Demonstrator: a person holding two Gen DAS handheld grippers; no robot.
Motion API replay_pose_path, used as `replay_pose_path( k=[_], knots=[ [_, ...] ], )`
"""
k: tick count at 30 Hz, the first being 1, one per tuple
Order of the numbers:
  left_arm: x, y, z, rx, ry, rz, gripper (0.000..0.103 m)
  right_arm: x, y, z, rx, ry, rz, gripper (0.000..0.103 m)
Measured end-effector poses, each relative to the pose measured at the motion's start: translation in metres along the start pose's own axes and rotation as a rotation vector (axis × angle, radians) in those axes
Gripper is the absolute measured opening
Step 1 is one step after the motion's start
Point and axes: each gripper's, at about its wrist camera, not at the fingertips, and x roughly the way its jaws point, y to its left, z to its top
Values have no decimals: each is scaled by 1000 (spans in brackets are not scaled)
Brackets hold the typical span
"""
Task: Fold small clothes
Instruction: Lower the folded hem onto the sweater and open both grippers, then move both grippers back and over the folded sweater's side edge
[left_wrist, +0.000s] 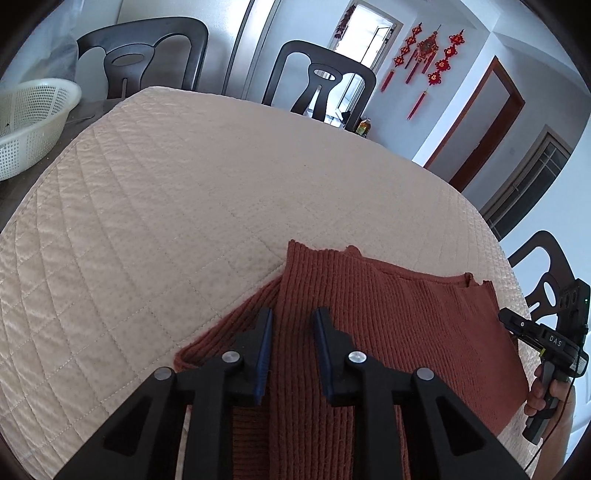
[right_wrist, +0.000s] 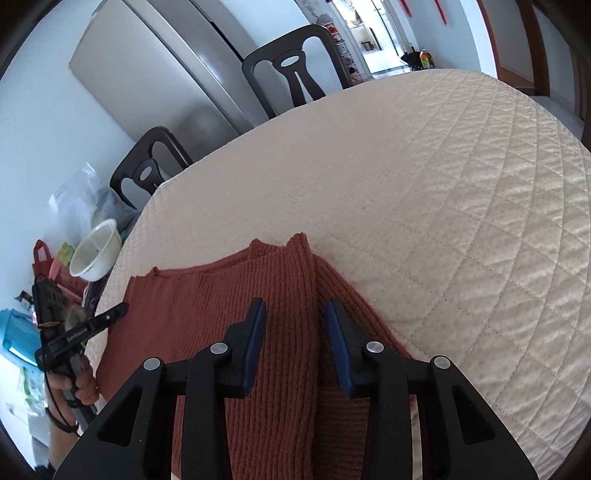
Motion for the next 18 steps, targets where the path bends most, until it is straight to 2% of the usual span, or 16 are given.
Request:
replay_pose_path(
  k=[2, 3, 4, 7, 11, 16, 18],
  knots=[
    [0, -2, 0, 10, -5, 11, 15, 3, 7, -1, -33, 10, 3, 33],
    [0, -2, -1, 16, -7, 16, 9, 3, 10, -2, -48, 13, -4, 13],
    [0, -3, -1, 18, -10, 23, 9, 3, 11, -1, -52, 14, -7, 9],
    [-7, -2, 0, 8, -34, 12, 7, -3, 14, 4, -53, -16, 4, 9],
    [-25, 0, 5, -5, -108, -11, 7, -15, 17, 11, -54, -80, 26, 9],
    [0, 8, 3, -21, -41, 43, 7, 14, 4, 11, -20, 13, -21, 10],
    [-1, 12, 0, -31, -46, 29, 10, 5, 5, 8, -14, -19, -15, 12]
  ],
)
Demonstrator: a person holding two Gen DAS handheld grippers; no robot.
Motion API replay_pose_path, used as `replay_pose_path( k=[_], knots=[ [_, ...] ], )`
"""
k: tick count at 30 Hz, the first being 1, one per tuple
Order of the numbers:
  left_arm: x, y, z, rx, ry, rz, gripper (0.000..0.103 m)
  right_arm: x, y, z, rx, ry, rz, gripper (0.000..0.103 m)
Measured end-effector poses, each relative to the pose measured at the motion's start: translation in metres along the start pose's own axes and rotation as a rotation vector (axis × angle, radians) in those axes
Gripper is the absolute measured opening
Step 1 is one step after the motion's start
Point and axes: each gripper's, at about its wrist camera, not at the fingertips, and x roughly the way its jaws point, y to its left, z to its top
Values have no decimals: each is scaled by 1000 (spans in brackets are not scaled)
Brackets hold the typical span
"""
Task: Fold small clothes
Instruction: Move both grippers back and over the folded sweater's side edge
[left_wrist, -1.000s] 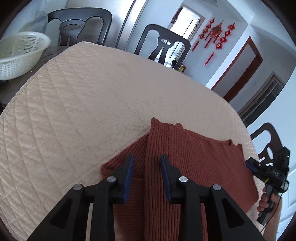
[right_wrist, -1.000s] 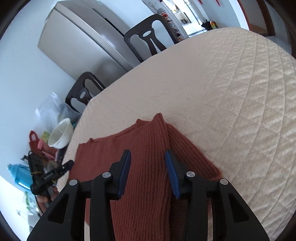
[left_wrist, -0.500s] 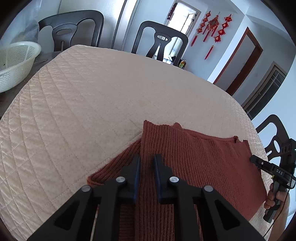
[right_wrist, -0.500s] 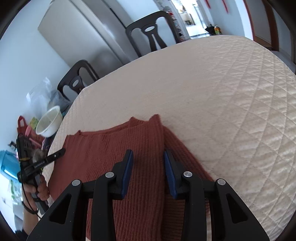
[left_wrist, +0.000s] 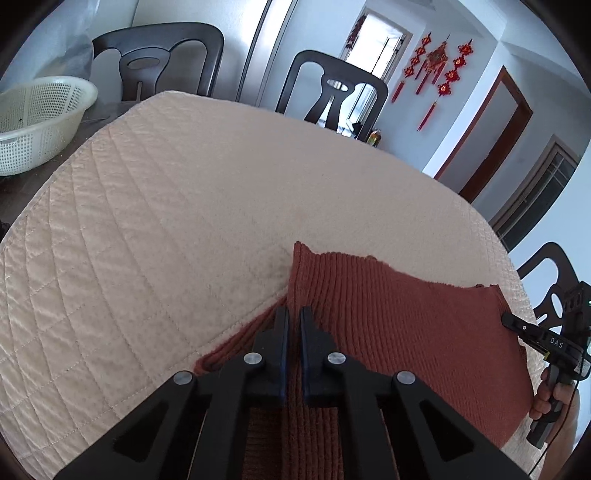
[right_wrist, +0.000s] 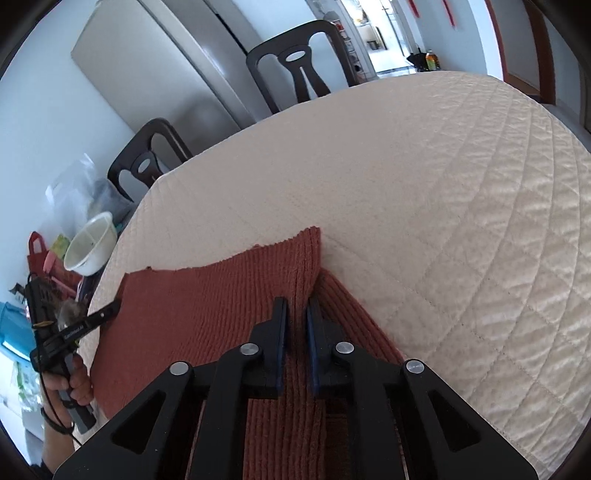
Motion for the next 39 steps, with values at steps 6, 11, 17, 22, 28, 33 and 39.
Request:
replay_pose_path(
  k=[6, 11, 17, 22, 28, 33, 39],
  knots=[
    [-46, 3, -16, 29, -66, -3, 10, -53, 25, -27, -122, -65, -8, 13],
    [-80, -8, -56, 124, -63, -50, 10, -73, 43, -77, -225, -27, -27, 13],
    [-72, -23, -85, 218, -26, -5, 20, -68, 46, -99, -260, 0, -129, 13],
    [-89, -47, -89, 241, -49, -30, 20, -76, 84, -105, -327, -44, -61, 13],
    [-66, -88, -102, 295, 10, -99, 25, -31, 108, -117, -390, 49, 3, 14],
    [-64, -90, -110, 304, 26, -61, 25, -50, 96, -113, -383, 8, -19, 14],
    [-73, -63, -108, 244, -9, 0, 25, -66, 47, -115, -251, -13, -102, 17]
  ],
)
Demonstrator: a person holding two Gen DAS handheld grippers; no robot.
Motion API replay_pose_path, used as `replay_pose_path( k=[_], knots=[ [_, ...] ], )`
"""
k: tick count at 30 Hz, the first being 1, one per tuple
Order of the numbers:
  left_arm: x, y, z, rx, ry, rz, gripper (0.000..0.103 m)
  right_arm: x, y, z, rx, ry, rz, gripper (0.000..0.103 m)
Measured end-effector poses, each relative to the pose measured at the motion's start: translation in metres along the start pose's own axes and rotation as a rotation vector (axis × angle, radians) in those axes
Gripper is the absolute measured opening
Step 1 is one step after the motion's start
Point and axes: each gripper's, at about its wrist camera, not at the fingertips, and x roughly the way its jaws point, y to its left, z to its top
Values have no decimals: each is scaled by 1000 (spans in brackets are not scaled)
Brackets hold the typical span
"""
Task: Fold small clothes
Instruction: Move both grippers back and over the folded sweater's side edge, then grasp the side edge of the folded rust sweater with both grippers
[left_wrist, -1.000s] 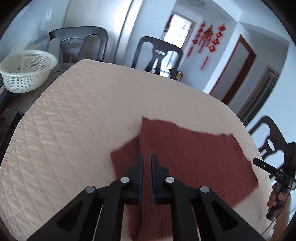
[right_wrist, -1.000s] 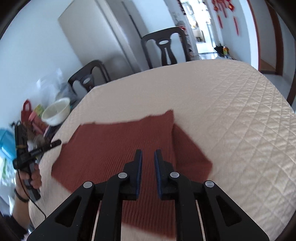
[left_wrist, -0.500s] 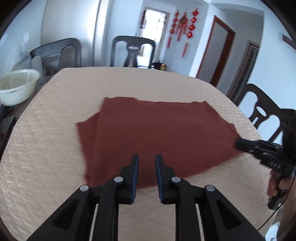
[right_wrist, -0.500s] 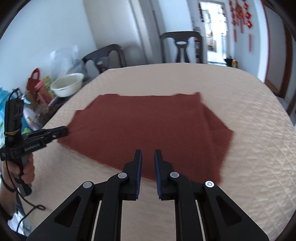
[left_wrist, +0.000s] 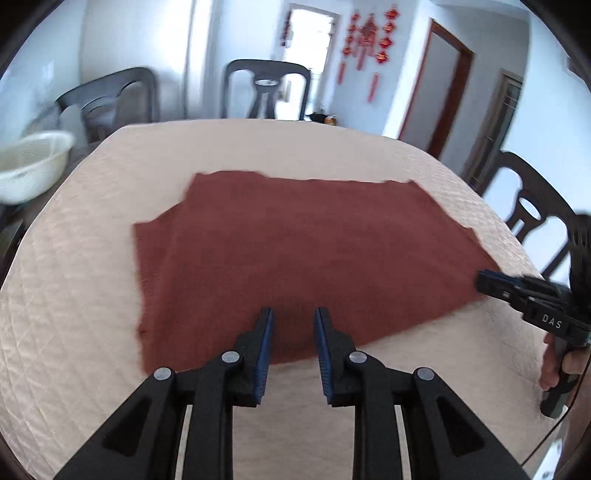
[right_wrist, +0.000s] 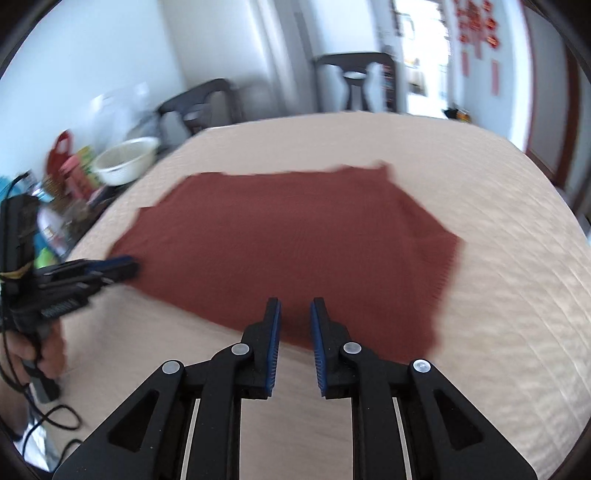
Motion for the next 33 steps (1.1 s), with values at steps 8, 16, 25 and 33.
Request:
replay_pose_path(
  k=[8, 16, 25, 33],
  knots=[
    [-19, 22, 1, -70, -37, 6, 26, -24, -13, 4, 55, -70, 4, 17],
    [-8, 43, -7, -127, -18, 34, 26, -11, -29, 0, 114, -41, 3, 18],
    [-25, 43, 1, -129, -50, 101, 33, -25, -29, 5, 119, -94, -18, 29],
    [-17, 57, 6, -153, -43, 139, 41, -21, -39, 5, 162, -99, -14, 42]
  ],
)
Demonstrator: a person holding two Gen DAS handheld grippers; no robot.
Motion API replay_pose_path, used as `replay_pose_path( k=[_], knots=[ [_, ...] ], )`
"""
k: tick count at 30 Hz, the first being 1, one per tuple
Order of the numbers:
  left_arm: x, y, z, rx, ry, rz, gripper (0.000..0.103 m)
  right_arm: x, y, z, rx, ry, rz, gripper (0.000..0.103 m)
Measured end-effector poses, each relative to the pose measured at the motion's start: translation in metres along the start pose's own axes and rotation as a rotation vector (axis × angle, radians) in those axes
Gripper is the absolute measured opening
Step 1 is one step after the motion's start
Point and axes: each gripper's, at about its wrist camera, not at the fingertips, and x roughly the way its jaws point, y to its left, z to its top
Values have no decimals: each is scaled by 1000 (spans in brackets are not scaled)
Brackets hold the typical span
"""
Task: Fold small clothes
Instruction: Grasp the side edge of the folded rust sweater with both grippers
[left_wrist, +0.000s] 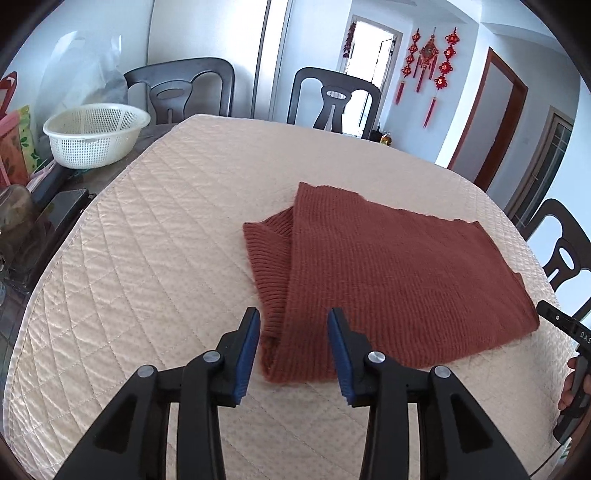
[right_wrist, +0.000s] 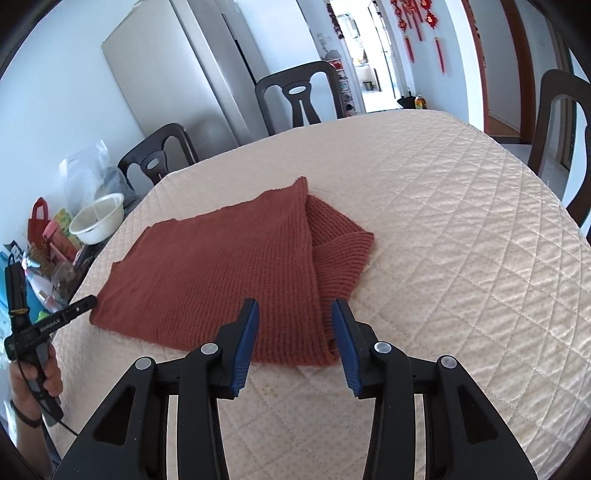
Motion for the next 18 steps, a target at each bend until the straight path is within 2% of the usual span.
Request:
replay_pose_path(
  k=[9, 11, 15, 18],
  knots=[
    [19, 17, 5, -65, 32, -52, 50, 10, -11, 6, 33, 6, -27, 42],
    [22, 21, 6, -85, 37, -70, 50, 17, -16, 9, 55, 33, -14, 43],
    [27, 24, 9, -107, 37, -99, 52, 25, -21, 11, 88, 52, 26, 53],
    [32, 24, 14, -112, 40, -116, 54, 27, -22, 14, 98, 53, 37, 53]
  ],
)
